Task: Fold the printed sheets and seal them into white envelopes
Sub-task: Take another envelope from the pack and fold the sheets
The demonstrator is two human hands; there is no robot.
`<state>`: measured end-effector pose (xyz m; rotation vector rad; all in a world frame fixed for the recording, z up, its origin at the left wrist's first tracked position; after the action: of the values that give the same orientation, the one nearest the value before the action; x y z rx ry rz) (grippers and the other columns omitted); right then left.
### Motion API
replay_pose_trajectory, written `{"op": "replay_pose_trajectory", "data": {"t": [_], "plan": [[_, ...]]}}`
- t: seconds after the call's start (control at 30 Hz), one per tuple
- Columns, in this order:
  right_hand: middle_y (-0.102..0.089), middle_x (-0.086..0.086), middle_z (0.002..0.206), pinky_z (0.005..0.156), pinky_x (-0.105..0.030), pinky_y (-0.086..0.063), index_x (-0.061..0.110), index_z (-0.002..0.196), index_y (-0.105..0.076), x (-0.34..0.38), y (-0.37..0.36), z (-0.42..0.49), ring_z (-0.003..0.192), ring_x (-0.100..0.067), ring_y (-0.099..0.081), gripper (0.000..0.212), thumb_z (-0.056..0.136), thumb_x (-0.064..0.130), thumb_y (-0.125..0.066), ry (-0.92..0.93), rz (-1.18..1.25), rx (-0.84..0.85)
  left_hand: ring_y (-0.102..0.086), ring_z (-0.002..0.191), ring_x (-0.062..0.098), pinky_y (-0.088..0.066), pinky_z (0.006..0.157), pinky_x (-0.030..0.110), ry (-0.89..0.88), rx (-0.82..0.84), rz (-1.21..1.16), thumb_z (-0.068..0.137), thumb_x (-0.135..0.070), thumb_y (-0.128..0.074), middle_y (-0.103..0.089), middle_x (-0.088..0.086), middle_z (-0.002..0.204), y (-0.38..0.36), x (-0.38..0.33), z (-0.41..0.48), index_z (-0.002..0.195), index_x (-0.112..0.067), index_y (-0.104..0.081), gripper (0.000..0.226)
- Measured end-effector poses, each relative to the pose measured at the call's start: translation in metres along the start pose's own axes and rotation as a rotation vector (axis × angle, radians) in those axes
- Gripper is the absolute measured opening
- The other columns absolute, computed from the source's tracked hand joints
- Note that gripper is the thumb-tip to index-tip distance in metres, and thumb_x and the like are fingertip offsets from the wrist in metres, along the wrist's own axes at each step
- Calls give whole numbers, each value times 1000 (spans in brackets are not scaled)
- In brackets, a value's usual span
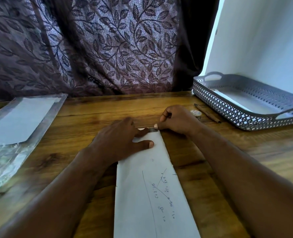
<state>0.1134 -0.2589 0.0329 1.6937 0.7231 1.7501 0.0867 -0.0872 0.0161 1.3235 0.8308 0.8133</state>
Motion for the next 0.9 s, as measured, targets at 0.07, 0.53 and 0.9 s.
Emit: {"op": "replay_pose_trajectory", "data": {"t": [0.07, 0.53, 0.9], "plan": [[-66, 5, 85, 58, -23, -38, 18, 83, -66, -2, 0, 1, 79, -8, -58, 23, 77, 27, -86, -1, 17, -7, -48, 106, 14, -46, 81, 32, -9, -9, 14, 83, -83, -31, -46, -2, 123, 2, -2, -2, 143, -50, -42, 70], [-60, 7, 77, 63, -26, -39, 18, 90, -68, -3, -2, 3, 74, -10, -54, 22, 77, 21, -86, 61, 25, 86, -40, 94, 7, -34, 72, 27, -15, 2, -43, 83, -78, -42, -42, -7, 113, 6, -5, -1, 145, -47, -42, 69], [-60, 7, 81, 66, -28, -40, 19, 96, -70, -3, -6, 3, 78, -12, -54, 23, 78, 20, -83, 76, 62, 147, -46, 100, 14, -40, 77, 29, -12, 22, 43, 87, -77, -37, -45, 1, 122, 5, -8, 0, 147, -42, -41, 70]]}}
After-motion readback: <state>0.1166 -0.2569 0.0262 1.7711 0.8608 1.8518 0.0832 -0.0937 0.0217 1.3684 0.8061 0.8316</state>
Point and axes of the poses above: each hand's wrist, its own z-axis towards the middle knuckle, its own y-axis out of the back of the hand, x = y × z, the point moved 7 cm from there along z, towards the middle knuckle
